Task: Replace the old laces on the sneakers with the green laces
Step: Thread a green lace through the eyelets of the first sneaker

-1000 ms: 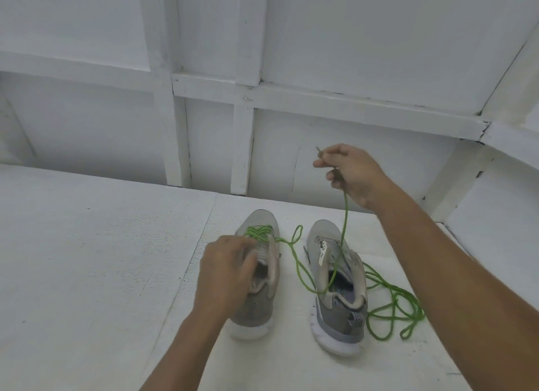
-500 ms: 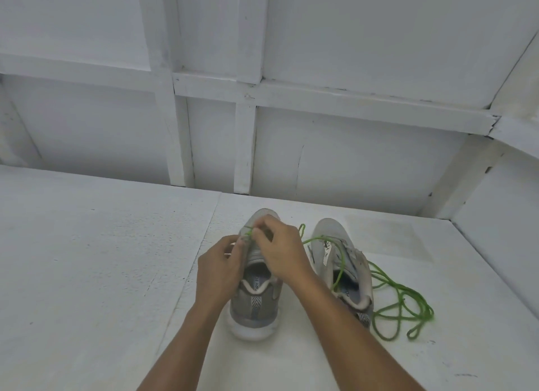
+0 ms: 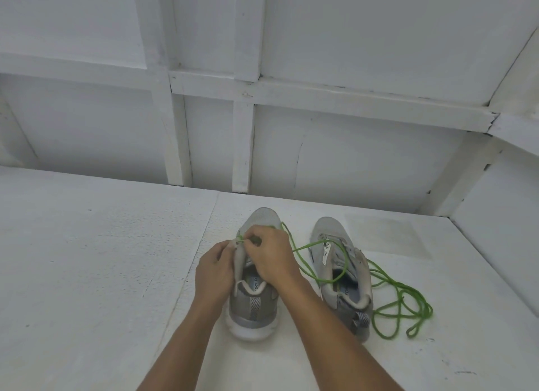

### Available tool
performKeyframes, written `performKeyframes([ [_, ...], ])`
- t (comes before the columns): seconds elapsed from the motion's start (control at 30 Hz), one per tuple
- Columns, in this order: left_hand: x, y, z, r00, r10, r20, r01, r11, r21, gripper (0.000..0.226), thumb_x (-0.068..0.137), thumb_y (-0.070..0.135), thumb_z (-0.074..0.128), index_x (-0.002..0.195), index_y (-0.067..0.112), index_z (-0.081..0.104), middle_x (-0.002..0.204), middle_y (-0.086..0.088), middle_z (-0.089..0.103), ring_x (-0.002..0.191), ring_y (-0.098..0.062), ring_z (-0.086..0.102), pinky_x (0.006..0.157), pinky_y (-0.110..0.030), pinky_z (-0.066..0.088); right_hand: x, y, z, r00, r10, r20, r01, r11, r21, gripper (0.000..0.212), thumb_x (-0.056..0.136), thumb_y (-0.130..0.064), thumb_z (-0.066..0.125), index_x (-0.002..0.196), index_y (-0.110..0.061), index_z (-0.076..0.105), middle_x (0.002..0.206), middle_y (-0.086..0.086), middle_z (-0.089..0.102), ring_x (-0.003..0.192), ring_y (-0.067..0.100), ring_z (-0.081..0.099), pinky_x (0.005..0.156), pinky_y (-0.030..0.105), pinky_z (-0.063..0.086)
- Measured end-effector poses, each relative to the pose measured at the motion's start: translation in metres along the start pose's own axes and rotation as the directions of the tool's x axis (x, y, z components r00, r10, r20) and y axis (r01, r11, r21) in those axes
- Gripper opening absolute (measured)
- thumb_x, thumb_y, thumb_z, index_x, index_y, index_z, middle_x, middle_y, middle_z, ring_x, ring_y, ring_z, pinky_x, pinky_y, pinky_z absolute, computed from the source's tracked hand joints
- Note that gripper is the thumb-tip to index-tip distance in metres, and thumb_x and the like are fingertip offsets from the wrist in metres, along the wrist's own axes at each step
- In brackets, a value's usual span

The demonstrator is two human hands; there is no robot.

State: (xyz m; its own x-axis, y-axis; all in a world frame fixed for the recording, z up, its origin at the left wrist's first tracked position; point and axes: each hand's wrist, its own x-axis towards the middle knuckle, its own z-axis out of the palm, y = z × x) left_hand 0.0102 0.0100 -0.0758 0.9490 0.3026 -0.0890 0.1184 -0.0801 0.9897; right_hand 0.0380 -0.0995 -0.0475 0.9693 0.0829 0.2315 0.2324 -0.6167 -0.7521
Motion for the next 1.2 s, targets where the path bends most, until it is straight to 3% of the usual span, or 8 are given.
performKeyframes([
  [0.33,-0.001,-0.001,0.000,1.000,0.003,0.007,-0.003,1.000,-0.030,0.026,0.096,0.026,0.051,0.083,0.036,0.071,0.083,0.011,0.074,0.089,-0.013,0.068,0.088,-0.045,0.054,0.000,0.000,0.002,1.000,-0.025,0.016,0.026,0.996,-0.083,0.012,0.085,-0.008,0.058,0.086,-0.006,0.070,0.079,0.005,0.065,0.065,0.009,0.050,0.054,0.010,0.036],
  [0.5,-0.003,0.000,0.001,0.998,0.056,-0.002,-0.055,0.998,0.017,0.028,0.098,0.025,0.048,0.083,0.039,0.068,0.085,0.011,0.072,0.088,-0.009,0.066,0.084,-0.038,0.053,-0.001,-0.003,0.001,0.999,-0.032,0.042,0.037,0.991,-0.132,0.011,0.086,-0.010,0.056,0.087,-0.006,0.066,0.082,0.005,0.062,0.071,0.013,0.051,0.059,0.027,0.041],
  [0.63,-0.002,-0.003,0.001,0.994,0.108,-0.001,-0.108,0.992,0.066,0.026,0.098,0.026,0.047,0.079,0.024,0.063,0.080,-0.003,0.068,0.077,-0.013,0.059,0.082,-0.046,0.051,-0.002,-0.003,0.002,0.998,-0.050,0.040,0.056,0.986,-0.160,0.012,0.087,-0.012,0.055,0.085,-0.006,0.065,0.080,0.002,0.059,0.071,0.013,0.050,0.054,0.023,0.035],
  [0.7,-0.002,-0.003,0.000,0.993,0.118,0.002,-0.118,0.989,0.090,0.024,0.099,0.027,0.046,0.079,0.025,0.060,0.076,0.001,0.064,0.074,-0.013,0.055,0.081,-0.046,0.051,-0.002,-0.004,0.002,0.998,-0.052,0.033,0.057,0.984,-0.168,0.012,0.087,-0.012,0.055,0.084,-0.006,0.065,0.079,0.001,0.058,0.071,0.013,0.049,0.051,0.019,0.033],
  [0.9,0.000,-0.005,0.001,0.990,0.142,0.010,-0.142,0.980,0.136,0.028,0.099,0.027,0.045,0.081,0.021,0.065,0.079,0.001,0.068,0.078,-0.015,0.061,0.075,-0.035,0.050,-0.001,-0.003,0.004,0.999,-0.043,0.023,0.046,0.983,-0.178,0.013,0.088,-0.013,0.054,0.084,-0.008,0.065,0.082,0.005,0.063,0.073,0.015,0.052,0.058,0.025,0.035],
  [1.0,0.003,-0.008,0.002,0.987,0.154,0.055,-0.162,0.965,0.208,0.033,0.100,0.031,0.042,0.088,0.014,0.067,0.080,-0.001,0.070,0.083,-0.019,0.065,0.077,-0.042,0.051,0.000,-0.004,0.006,0.998,-0.057,0.021,0.060,0.977,-0.207,0.015,0.089,-0.015,0.054,0.083,-0.008,0.066,0.081,0.005,0.065,0.071,0.015,0.054,0.059,0.024,0.037],
  [1.2,0.011,-0.005,-0.004,0.989,0.026,0.149,-0.040,0.995,0.094,0.045,0.102,0.041,0.031,0.091,0.022,0.070,0.089,0.003,0.072,0.090,-0.015,0.067,0.084,-0.040,0.053,-0.002,-0.011,0.000,0.995,-0.091,0.041,0.098,0.966,-0.239,0.014,0.092,-0.012,0.050,0.092,-0.009,0.064,0.088,0.007,0.067,0.078,0.020,0.059,0.066,0.033,0.048],
])
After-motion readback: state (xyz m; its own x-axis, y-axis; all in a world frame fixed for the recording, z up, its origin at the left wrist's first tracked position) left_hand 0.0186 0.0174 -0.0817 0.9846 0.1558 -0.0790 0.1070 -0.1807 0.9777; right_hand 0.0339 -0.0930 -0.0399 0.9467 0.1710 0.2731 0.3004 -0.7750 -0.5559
